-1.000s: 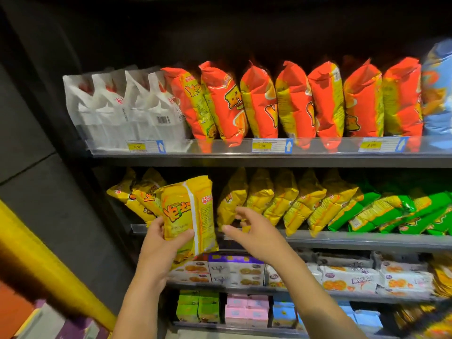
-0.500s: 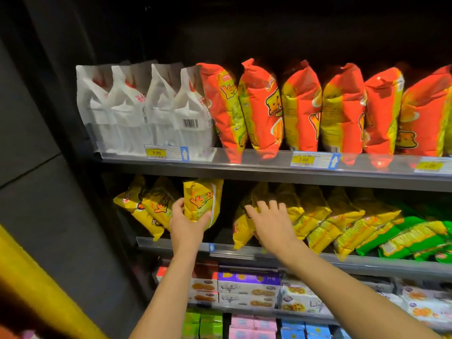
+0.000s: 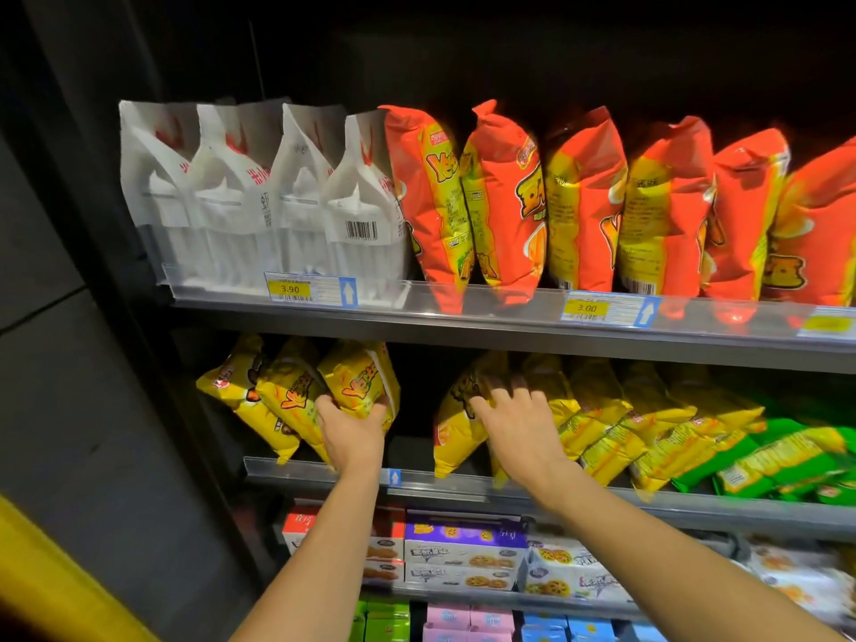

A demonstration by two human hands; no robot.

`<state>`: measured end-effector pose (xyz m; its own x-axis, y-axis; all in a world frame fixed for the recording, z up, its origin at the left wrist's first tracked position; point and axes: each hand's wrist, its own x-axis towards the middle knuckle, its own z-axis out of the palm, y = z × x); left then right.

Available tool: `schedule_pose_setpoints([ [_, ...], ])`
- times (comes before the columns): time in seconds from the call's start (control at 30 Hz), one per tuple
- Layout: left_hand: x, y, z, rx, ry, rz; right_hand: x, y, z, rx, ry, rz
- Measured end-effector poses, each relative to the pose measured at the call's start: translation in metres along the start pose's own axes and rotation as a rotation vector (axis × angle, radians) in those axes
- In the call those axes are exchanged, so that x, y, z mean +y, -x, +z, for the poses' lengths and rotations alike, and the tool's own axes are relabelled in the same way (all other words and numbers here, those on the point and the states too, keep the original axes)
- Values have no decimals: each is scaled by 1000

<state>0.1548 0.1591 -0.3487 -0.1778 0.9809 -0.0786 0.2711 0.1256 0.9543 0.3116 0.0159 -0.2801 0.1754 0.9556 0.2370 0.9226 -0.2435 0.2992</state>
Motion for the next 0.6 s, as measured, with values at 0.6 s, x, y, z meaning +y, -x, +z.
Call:
schedule_pose_setpoints([
  [0.6,1,29,-15,17,-99,-49,15,5,7,190,-97,74],
])
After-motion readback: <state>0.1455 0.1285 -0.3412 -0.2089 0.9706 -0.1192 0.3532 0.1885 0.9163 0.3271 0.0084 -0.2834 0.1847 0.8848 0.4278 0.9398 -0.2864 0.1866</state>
